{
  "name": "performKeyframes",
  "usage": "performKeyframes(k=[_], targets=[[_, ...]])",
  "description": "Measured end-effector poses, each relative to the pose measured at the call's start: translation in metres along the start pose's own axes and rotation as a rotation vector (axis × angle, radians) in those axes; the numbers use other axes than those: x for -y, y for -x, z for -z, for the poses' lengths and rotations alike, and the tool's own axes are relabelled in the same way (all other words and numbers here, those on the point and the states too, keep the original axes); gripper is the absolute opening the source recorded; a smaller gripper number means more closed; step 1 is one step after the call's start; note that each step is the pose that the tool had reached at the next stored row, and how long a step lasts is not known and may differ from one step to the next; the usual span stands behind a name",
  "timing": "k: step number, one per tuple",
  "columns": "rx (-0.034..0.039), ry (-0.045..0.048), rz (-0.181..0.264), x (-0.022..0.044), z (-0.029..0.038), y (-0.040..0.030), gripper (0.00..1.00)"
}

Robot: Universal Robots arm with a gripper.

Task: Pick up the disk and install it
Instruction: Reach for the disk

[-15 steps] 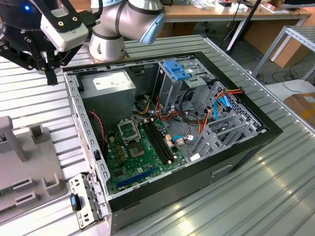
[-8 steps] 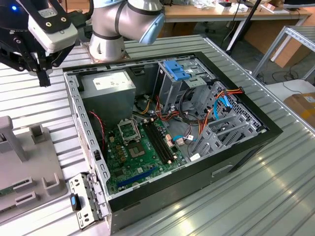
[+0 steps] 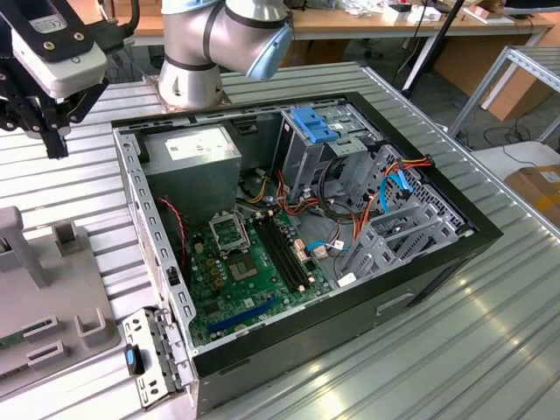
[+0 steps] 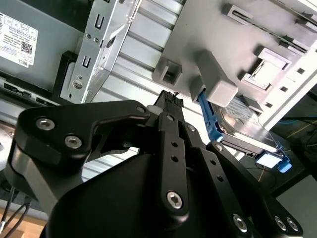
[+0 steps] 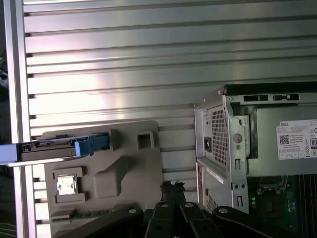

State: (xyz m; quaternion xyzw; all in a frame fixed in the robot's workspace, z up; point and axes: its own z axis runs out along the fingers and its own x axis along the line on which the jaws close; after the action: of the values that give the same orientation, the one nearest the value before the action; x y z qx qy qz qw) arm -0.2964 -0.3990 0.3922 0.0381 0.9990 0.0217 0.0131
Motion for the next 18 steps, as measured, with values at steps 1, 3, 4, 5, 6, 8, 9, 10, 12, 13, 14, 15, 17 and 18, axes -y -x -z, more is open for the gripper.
performKeyframes(k=[1,3,4,5,6,8,9,10,12,13,14,15,17,18], targets=[[-0.0001,-0.0001,0.0,0.0003,0.0002,-0.0045,0.11],[-0.0001,-0.0001,0.0,0.0008,0.0003,-0.01,0.11],[-0.0001,-0.0001,0.0,0.0011,0.0003,-0.0141,0.11],[-0.0001,-0.0001,0.0,0.0013,0.0004,-0.0167,0.11],[0.0,0.0,0.0,0.0016,0.0004,-0.0216,0.11],[-0.0001,-0.0001,0.0,0.0025,0.0007,-0.0331,0.11],[-0.0001,-0.0001,0.0,0.0029,0.0008,-0.0383,0.11],[-0.0001,-0.0001,0.0,0.0034,0.0009,-0.0451,0.11],[-0.0001,-0.0001,0.0,0.0045,0.0012,-0.0583,0.11],[-0.0002,-0.0001,0.0,0.0049,0.0014,-0.0645,0.11],[-0.0001,-0.0001,0.0,0.0054,0.0015,-0.0714,0.11],[-0.0001,-0.0001,0.0,0.0057,0.0015,-0.0747,0.11],[-0.0001,-0.0001,0.0,0.0062,0.0017,-0.0817,0.11],[-0.0002,-0.0002,0.0,0.0066,0.0019,-0.0871,0.11]])
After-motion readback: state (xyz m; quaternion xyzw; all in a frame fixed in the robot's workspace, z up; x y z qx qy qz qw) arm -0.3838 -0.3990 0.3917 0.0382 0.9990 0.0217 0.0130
